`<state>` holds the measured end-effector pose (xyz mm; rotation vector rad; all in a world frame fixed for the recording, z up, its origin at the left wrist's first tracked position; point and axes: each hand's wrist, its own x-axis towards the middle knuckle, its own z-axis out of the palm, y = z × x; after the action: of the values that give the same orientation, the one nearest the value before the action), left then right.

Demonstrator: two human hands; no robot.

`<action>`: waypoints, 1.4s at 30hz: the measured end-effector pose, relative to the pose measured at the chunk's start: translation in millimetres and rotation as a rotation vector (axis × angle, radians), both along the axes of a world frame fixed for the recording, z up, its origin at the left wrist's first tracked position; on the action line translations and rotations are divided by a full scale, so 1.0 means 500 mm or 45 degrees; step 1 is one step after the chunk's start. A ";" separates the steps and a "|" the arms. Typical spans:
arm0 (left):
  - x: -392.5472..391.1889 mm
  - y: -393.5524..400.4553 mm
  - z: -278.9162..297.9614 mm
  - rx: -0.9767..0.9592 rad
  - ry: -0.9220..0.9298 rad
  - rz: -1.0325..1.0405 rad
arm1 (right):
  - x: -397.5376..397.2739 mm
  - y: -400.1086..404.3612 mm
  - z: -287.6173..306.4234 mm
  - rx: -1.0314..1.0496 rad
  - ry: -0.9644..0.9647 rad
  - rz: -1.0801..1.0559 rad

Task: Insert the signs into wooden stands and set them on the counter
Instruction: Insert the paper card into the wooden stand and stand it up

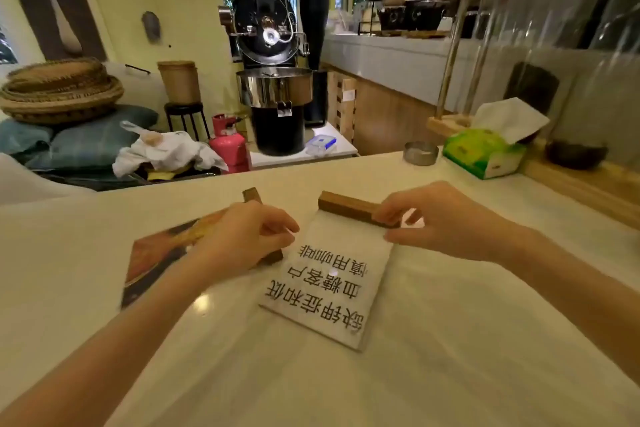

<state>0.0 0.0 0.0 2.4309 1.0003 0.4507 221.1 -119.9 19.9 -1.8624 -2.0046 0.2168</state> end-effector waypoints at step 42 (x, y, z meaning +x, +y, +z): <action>0.134 0.066 0.085 -0.161 -0.604 0.174 | 0.136 0.093 -0.045 0.304 0.491 -0.239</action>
<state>67.1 33.2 42.4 2.0123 0.9492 0.9289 289.0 -73.2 -2.6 -1.6933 -1.5195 0.2490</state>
